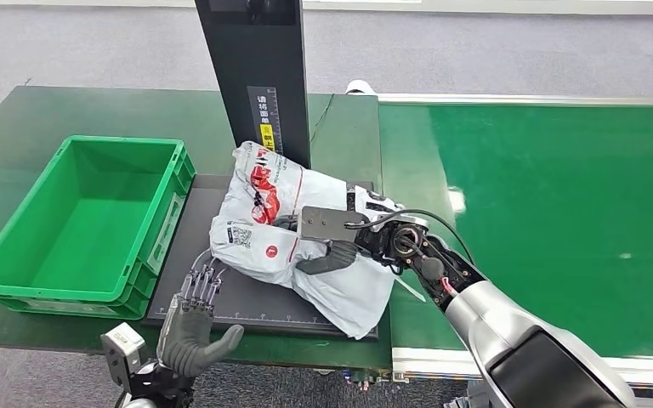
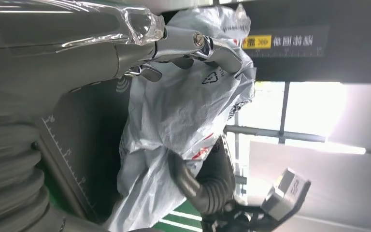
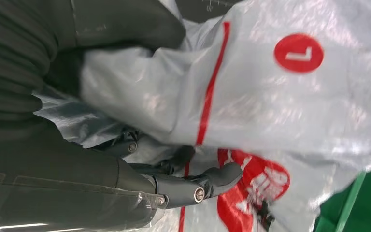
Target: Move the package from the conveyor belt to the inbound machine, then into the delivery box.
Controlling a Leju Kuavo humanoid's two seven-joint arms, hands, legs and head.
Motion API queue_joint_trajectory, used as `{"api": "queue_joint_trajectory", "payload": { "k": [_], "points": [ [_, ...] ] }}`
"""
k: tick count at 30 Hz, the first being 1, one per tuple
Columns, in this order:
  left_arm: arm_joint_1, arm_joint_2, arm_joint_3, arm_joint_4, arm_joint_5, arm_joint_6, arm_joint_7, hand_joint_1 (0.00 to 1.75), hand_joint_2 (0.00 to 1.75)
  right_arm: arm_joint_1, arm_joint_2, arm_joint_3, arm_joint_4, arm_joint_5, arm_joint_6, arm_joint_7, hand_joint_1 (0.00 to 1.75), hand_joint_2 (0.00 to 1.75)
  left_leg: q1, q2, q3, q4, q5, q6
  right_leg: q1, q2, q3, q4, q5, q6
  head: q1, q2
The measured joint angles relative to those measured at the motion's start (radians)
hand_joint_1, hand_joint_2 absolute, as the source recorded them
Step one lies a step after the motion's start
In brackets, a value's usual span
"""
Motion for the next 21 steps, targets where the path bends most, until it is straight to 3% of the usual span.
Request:
{"api": "queue_joint_trajectory", "payload": {
  "k": [10, 16, 21],
  "points": [
    [0.055, 0.004, 0.119, -0.094, -0.009, 0.102, -0.046, 0.0, 1.75, 0.031, -0.031, -0.039, -0.013, -0.11, -0.182, -0.07, 0.0, 1.75, 0.0, 0.0, 0.0, 0.0, 0.0, 0.0, 0.0, 0.0, 0.0, 0.0, 0.0, 0.0, 0.0, 0.0],
    [0.109, -0.005, 0.233, -0.192, -0.009, 0.177, -0.089, 0.0, 1.75, 0.062, -0.048, -0.093, -0.058, -0.167, -0.209, -0.101, 0.0, 1.75, 0.0, 0.0, 0.0, 0.0, 0.0, 0.0, 0.0, 0.0, 0.0, 0.0, 0.0, 0.0, 0.0, 0.0],
    [0.148, -0.038, 0.337, -0.282, -0.013, 0.249, -0.116, 0.0, 1.75, 0.096, -0.065, -0.127, -0.1, -0.194, -0.237, -0.117, 0.0, 1.75, 0.0, 0.0, 0.0, 0.0, 0.0, 0.0, 0.0, 0.0, 0.0, 0.0, 0.0, 0.0, 0.0, 0.0]
  ]
}}
